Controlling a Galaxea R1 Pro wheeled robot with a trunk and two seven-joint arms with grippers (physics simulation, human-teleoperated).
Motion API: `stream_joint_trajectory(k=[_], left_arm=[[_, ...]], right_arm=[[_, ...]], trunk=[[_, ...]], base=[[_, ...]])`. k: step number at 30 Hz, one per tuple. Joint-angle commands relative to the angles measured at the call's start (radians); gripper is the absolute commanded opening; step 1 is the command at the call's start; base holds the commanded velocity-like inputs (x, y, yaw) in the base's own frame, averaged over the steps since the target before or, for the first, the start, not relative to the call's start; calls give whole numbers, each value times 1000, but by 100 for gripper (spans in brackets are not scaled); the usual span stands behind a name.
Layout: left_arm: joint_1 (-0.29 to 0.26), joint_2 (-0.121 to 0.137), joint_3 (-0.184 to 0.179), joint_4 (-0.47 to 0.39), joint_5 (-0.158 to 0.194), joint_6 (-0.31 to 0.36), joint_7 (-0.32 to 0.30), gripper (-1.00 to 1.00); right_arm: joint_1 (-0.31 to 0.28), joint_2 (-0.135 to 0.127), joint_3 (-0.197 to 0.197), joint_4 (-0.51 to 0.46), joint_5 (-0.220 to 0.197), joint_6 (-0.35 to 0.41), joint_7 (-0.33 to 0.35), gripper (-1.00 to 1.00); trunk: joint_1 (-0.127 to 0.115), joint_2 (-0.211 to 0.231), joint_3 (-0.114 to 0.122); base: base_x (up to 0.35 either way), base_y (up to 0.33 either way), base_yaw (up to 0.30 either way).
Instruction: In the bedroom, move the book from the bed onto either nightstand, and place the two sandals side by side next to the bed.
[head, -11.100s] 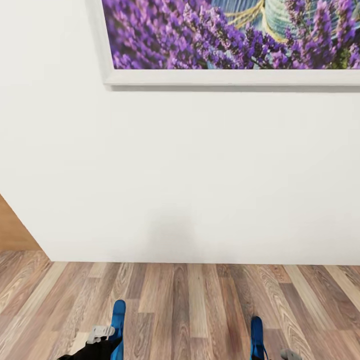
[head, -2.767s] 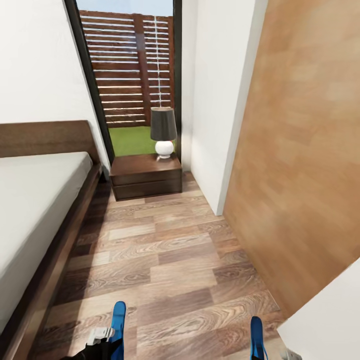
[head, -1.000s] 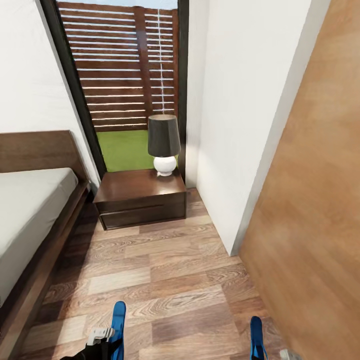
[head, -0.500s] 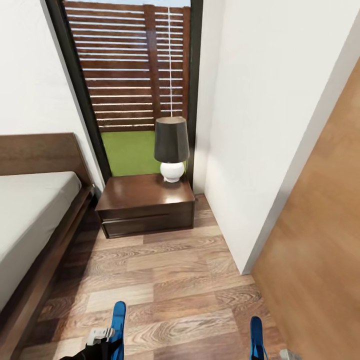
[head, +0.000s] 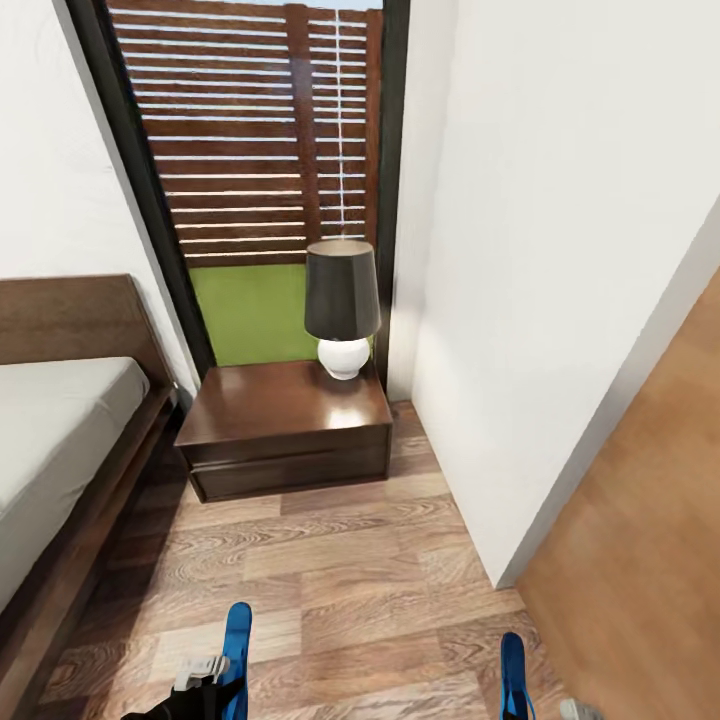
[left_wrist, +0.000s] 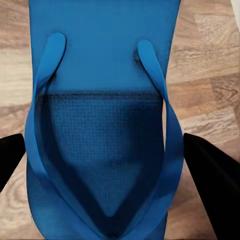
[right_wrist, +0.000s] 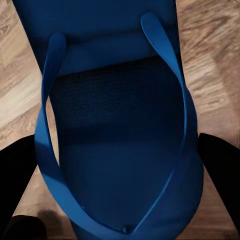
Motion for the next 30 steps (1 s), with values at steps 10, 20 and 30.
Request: stream_joint_trajectory(k=[10, 20, 30], left_arm=[[-1, 0, 8, 0, -10, -6, -5, -100], [-1, 0, 8, 0, -10, -6, -5, -100], [-1, 0, 8, 0, -10, -6, -5, -100]], right_arm=[[-1, 1, -7, 0, -4, 11, 7, -100], [-1, 1, -7, 0, -3, 11, 7, -100], [-1, 1, -7, 0, -3, 11, 7, -100]], trunk=[[0, 0, -1], [0, 0, -1], [0, 0, -1]], base=[[326, 0, 0], [326, 0, 0], [312, 0, 0]])
